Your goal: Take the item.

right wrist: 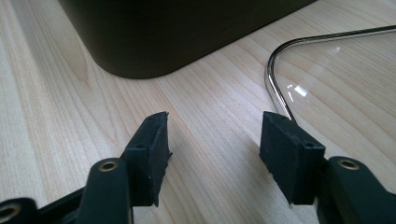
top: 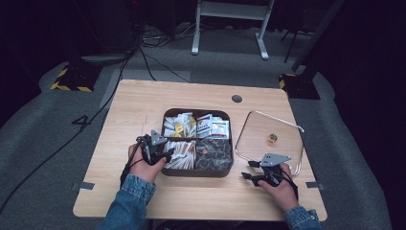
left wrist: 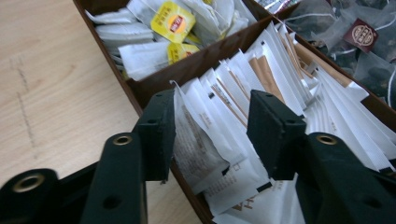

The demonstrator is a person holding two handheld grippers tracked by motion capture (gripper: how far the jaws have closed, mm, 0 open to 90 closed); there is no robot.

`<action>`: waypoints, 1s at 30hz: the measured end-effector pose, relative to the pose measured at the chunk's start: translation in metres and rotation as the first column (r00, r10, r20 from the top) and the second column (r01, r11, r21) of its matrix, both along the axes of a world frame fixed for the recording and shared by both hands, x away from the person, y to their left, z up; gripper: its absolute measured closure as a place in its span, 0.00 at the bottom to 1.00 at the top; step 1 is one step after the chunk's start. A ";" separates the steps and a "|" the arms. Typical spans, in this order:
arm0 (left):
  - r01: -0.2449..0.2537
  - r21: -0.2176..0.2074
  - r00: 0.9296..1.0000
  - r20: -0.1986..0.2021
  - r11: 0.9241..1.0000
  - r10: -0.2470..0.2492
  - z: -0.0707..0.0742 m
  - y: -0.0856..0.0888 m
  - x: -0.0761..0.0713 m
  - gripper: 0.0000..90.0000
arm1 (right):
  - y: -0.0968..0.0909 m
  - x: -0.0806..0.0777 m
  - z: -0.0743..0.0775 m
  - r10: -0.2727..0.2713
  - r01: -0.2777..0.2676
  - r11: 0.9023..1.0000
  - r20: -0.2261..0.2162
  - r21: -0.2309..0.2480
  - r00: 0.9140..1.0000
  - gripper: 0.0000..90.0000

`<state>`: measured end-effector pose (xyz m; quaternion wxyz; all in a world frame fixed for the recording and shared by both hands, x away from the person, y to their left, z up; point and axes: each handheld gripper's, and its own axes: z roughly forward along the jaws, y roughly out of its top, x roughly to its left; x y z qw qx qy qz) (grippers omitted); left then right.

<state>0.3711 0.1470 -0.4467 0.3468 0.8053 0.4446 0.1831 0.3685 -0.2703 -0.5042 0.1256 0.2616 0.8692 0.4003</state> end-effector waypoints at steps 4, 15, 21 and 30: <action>0.008 0.030 1.000 -0.020 1.000 -0.008 -0.006 -0.005 0.002 0.66 | 0.000 0.000 0.000 -0.001 0.001 1.000 0.000 0.001 1.000 0.47; -0.008 0.088 1.000 -0.005 0.996 0.008 -0.010 -0.009 0.003 0.80 | 0.000 0.000 0.000 0.000 0.000 1.000 0.001 -0.001 1.000 0.47; -0.026 0.102 1.000 0.013 0.994 0.025 -0.009 -0.007 0.002 0.87 | 0.000 0.000 0.000 0.000 0.000 1.000 0.000 0.000 1.000 0.47; -0.033 0.064 0.999 0.027 0.997 0.031 -0.007 -0.006 0.001 0.74 | 0.000 0.000 0.000 -0.002 0.002 1.000 0.000 0.001 1.000 0.47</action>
